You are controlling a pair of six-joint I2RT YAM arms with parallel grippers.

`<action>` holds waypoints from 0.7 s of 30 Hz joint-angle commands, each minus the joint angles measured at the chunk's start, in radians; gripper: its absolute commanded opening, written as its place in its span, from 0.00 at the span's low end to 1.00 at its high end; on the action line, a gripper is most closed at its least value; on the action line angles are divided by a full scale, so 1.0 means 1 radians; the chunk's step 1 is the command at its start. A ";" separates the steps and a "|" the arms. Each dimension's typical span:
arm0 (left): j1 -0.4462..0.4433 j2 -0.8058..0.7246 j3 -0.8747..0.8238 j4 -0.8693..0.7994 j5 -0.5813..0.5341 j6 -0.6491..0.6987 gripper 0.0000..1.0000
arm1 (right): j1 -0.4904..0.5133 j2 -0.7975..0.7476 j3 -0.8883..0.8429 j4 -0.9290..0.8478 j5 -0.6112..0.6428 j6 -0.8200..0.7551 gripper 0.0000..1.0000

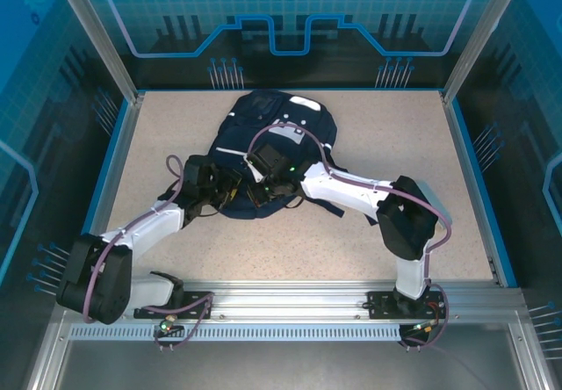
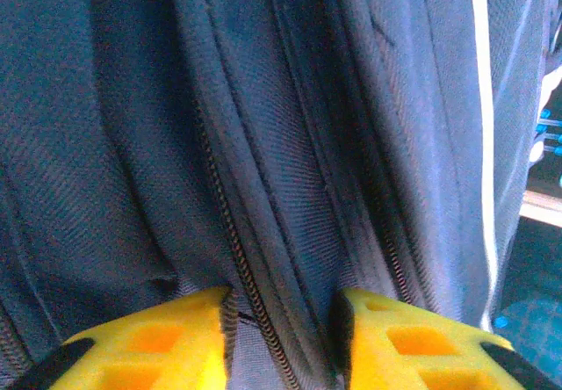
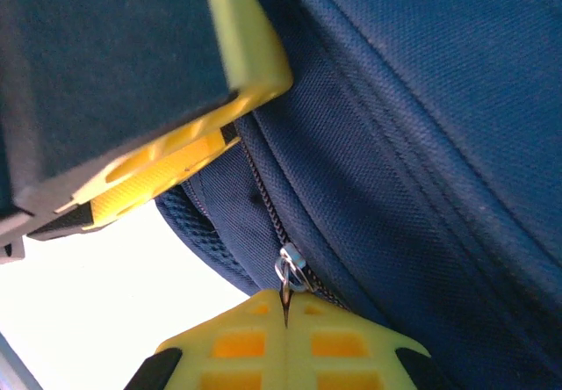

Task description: Pack the student bag

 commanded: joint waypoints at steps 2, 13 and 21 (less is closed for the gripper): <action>0.010 0.008 0.018 0.002 -0.017 0.009 0.15 | 0.058 -0.045 0.024 -0.148 0.198 0.017 0.00; 0.025 -0.071 0.035 -0.068 -0.044 0.086 0.00 | 0.020 -0.135 -0.095 -0.361 0.482 0.172 0.00; 0.021 -0.046 0.071 -0.009 0.126 0.090 0.00 | 0.058 -0.200 -0.137 -0.136 0.174 0.012 0.27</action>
